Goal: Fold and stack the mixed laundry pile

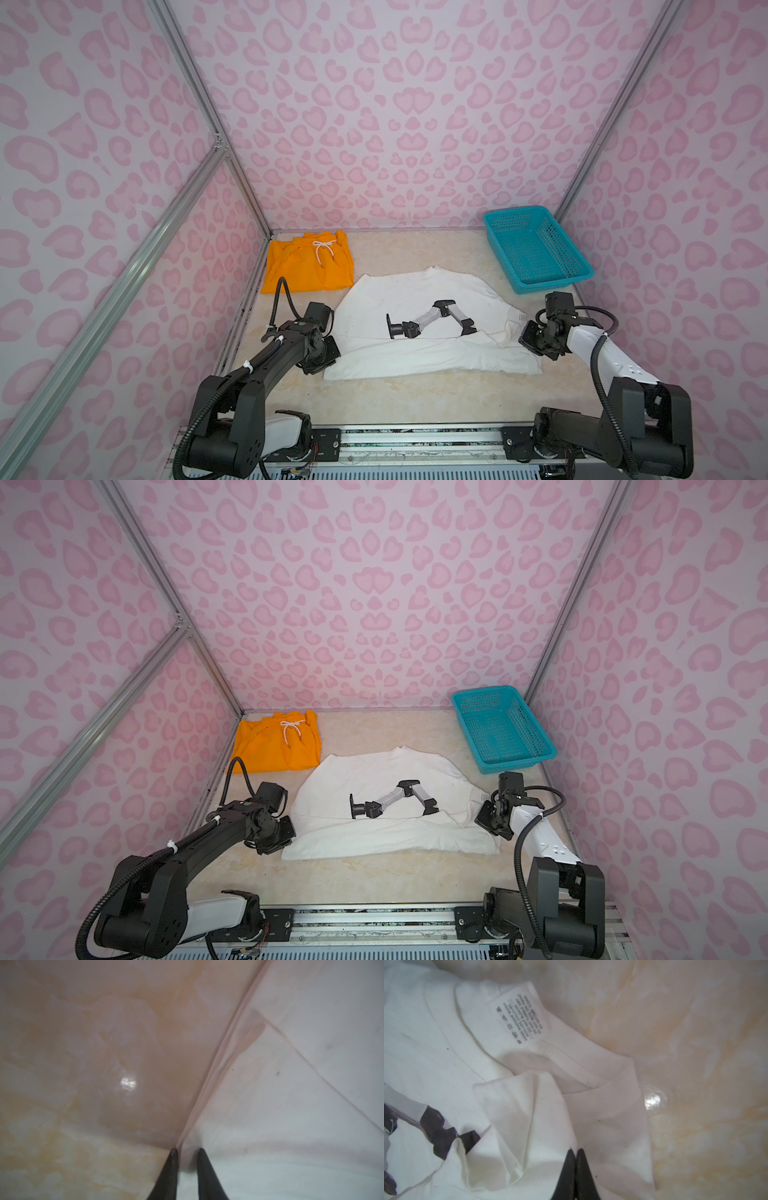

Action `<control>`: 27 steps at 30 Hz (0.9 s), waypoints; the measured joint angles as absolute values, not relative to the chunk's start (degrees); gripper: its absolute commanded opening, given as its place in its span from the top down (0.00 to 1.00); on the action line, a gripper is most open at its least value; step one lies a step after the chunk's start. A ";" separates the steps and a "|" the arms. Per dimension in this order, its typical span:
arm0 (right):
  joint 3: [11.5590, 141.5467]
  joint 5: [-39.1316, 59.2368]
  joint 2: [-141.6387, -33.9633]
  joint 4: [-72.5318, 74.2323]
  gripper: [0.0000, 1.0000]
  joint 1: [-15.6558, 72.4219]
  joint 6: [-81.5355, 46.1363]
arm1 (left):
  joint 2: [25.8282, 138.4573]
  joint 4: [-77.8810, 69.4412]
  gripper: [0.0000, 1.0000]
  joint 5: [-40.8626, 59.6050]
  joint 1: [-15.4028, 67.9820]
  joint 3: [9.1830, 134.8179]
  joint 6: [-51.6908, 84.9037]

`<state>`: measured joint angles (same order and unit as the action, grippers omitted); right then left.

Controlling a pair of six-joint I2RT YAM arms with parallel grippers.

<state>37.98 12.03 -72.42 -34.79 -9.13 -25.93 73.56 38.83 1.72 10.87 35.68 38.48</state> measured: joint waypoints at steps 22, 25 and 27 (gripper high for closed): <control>38.59 12.01 -71.09 -34.35 0.92 -8.47 -25.71 | 64.05 49.23 0.97 -0.43 16.43 35.42 46.02; 39.68 10.68 -69.91 -35.16 0.81 -7.35 -25.45 | 64.84 49.58 0.95 -1.48 18.09 34.20 47.72; 40.75 9.93 -68.82 -35.92 0.71 -5.85 -25.02 | 65.17 49.67 0.87 -2.09 18.24 33.52 48.51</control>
<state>40.75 9.93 -68.82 -35.92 -5.85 -25.02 65.17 49.67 -2.09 18.24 33.52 48.51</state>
